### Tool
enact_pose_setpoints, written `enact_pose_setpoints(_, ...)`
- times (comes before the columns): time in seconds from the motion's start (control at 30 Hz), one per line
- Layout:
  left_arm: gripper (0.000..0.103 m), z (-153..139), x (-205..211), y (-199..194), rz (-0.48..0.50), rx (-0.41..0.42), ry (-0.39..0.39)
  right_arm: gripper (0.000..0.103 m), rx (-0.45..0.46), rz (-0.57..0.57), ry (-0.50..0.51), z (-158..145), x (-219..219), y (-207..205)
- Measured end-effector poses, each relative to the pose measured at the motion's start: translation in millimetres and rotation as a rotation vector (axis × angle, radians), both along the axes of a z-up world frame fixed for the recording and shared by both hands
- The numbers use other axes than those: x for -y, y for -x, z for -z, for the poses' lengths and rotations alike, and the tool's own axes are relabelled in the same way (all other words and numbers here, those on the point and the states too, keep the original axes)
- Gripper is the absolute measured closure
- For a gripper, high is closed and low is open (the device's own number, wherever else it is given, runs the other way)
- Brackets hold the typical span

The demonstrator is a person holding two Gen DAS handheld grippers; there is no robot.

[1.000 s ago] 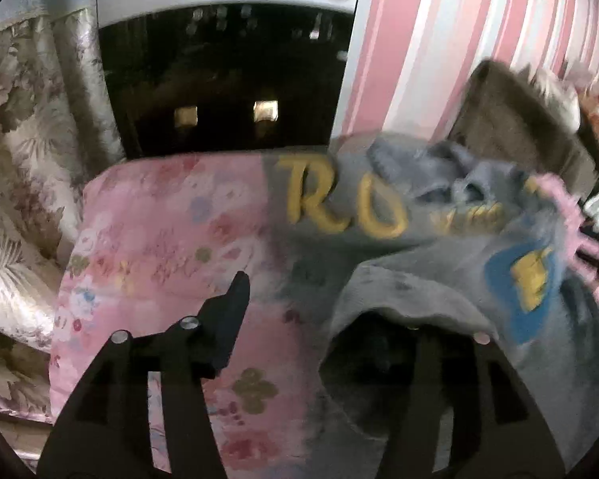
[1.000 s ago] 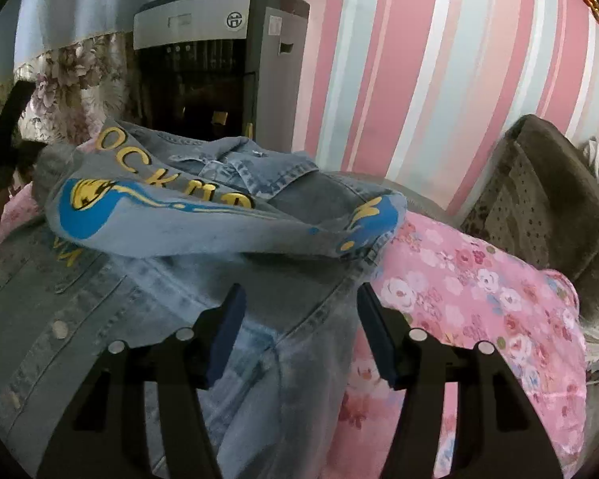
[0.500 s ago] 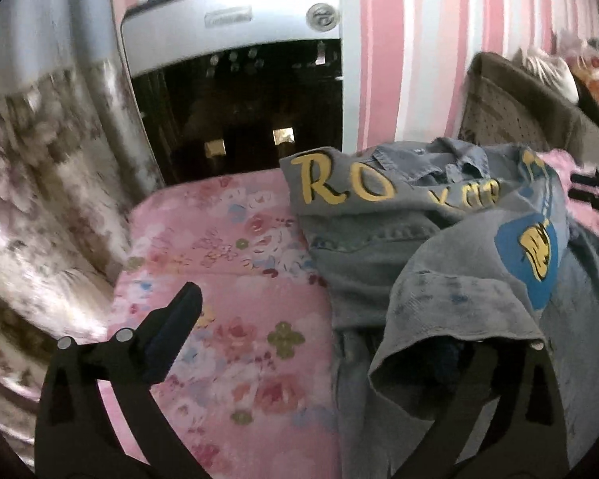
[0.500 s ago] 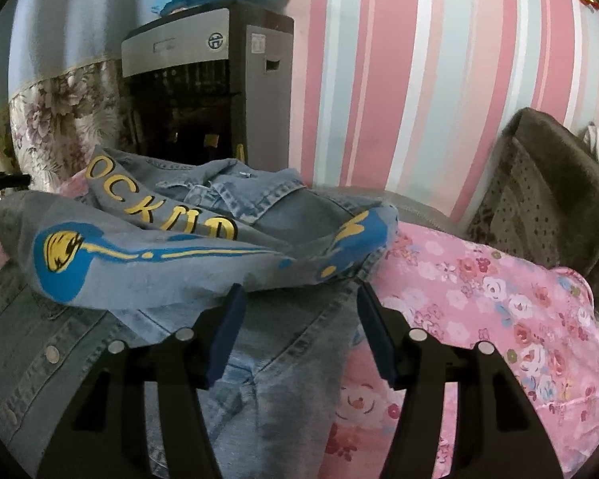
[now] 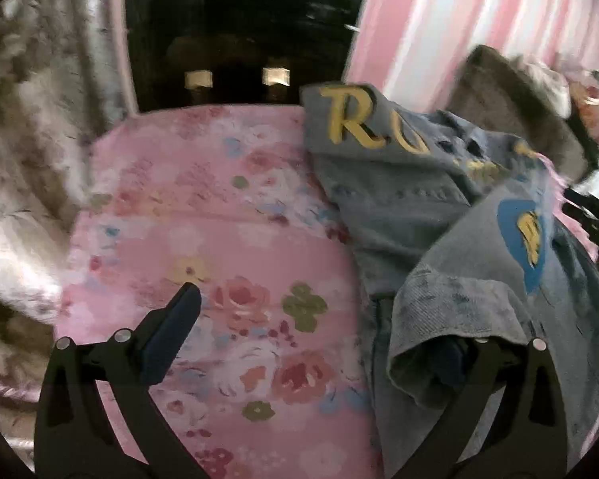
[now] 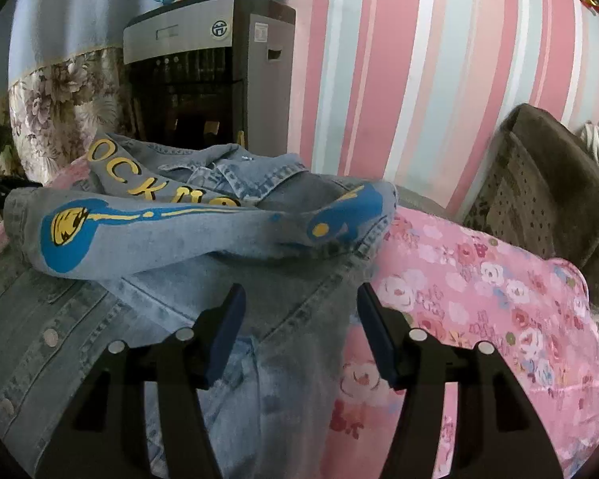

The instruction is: Fold large clothes

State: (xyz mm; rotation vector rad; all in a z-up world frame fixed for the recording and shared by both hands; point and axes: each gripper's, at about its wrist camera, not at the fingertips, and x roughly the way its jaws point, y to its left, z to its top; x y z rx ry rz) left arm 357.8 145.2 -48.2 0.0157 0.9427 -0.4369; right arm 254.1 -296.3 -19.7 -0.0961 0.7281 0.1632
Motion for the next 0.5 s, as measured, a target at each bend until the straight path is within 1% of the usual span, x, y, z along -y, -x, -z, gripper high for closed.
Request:
enact_pose_setpoints(0.03, 0.003, 4.3, -0.9, 4.1, 0.027, 0.0, 0.002, 0.044, -0.002, 0.0, -0.002, 0.1, 1.2, 1.2)
enact_pose_setpoints(0.13, 0.003, 14.4, 2.7, 24.8, 0.093, 0.009, -0.036, 0.044, 0.003, 0.009, -0.007, -2.2, 3.9, 6.9)
enact_pose_setpoints(0.17, 0.003, 15.6, 5.3, 32.5, 0.104, 0.019, -0.057, 0.044, 0.006, 0.013, -0.008, -3.5, 4.6, 8.5)
enact_pose_setpoints(0.2, 0.003, 14.6, 8.3, 45.0, 0.112, 0.047, -0.091, 0.044, 0.007, 0.015, -0.009, -4.6, 4.8, 9.1)
enact_pose_setpoints(0.27, 0.003, 10.5, 9.5, 57.1, 0.102, 0.085, -0.122, 0.044, 0.016, 0.021, -0.005, -7.4, 3.5, 10.5)
enact_pose_setpoints(0.37, 0.003, -4.7, 14.4, 81.2, 0.078, 0.141, -0.094, 0.038, 0.044, 0.044, 0.011, -11.9, -0.5, 12.3)
enact_pose_setpoints(0.43, 0.003, -18.2, 21.8, 97.1, 0.049, 0.209, -0.074, 0.038, 0.073, 0.053, 0.023, -14.4, -4.5, 14.1)
enact_pose_setpoints(0.5, 0.003, -24.4, 31.6, 105.2, 0.033, 0.234, -0.041, 0.038, 0.085, 0.055, 0.055, -14.6, -10.2, 13.8)
